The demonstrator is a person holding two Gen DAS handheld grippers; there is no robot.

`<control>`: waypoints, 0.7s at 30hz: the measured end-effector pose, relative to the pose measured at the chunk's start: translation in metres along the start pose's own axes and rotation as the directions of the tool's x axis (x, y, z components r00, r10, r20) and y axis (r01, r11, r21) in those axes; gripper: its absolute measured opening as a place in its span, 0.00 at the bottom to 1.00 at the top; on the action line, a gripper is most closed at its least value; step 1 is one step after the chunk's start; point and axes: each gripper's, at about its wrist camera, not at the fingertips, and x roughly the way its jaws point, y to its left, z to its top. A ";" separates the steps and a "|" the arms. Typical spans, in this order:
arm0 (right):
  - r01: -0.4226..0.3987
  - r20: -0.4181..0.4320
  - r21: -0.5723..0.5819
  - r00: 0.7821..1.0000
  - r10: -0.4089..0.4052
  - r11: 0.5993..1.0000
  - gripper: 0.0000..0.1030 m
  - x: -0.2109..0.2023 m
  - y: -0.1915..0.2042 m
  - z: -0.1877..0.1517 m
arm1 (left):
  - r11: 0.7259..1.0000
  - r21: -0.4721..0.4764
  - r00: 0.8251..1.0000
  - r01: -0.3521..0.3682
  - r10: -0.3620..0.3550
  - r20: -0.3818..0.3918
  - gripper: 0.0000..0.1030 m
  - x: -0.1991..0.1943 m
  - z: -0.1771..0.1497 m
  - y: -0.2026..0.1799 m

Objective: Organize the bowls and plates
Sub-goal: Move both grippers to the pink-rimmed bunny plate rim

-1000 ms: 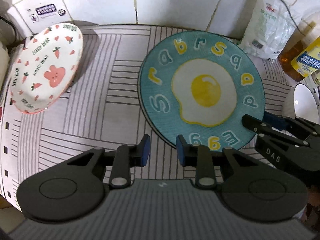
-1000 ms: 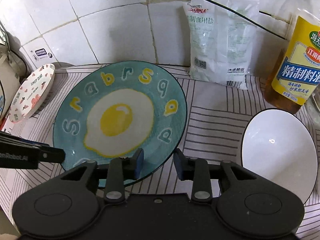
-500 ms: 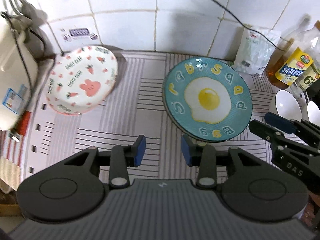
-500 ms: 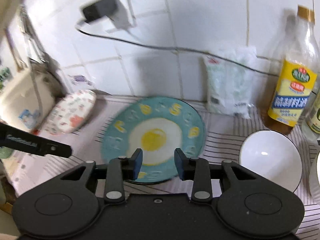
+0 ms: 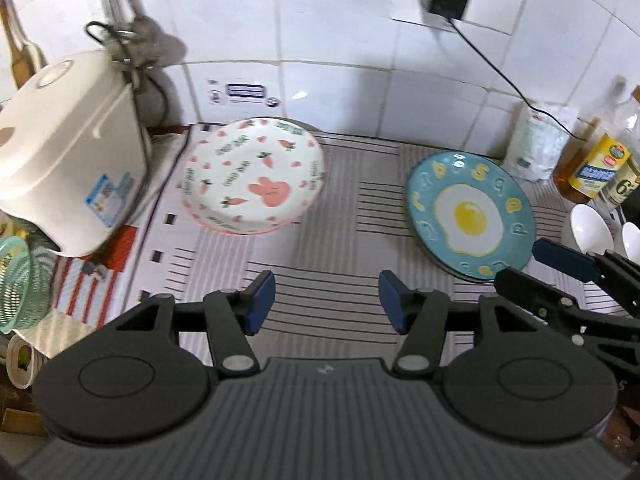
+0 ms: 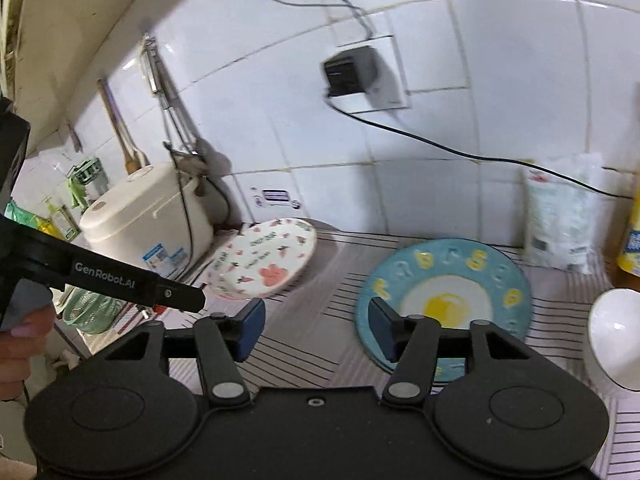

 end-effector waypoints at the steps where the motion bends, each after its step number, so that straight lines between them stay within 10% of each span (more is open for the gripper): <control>1: -0.003 0.003 -0.004 1.000 0.003 1.000 0.62 0.001 0.005 0.000 | 1.000 -0.005 1.000 -0.004 0.004 0.003 0.58 -0.001 0.000 0.006; 21: -0.097 0.009 0.060 0.995 0.097 0.993 0.70 0.072 0.060 0.002 | 0.996 -0.033 0.996 -0.081 0.081 -0.023 0.69 0.035 0.008 0.092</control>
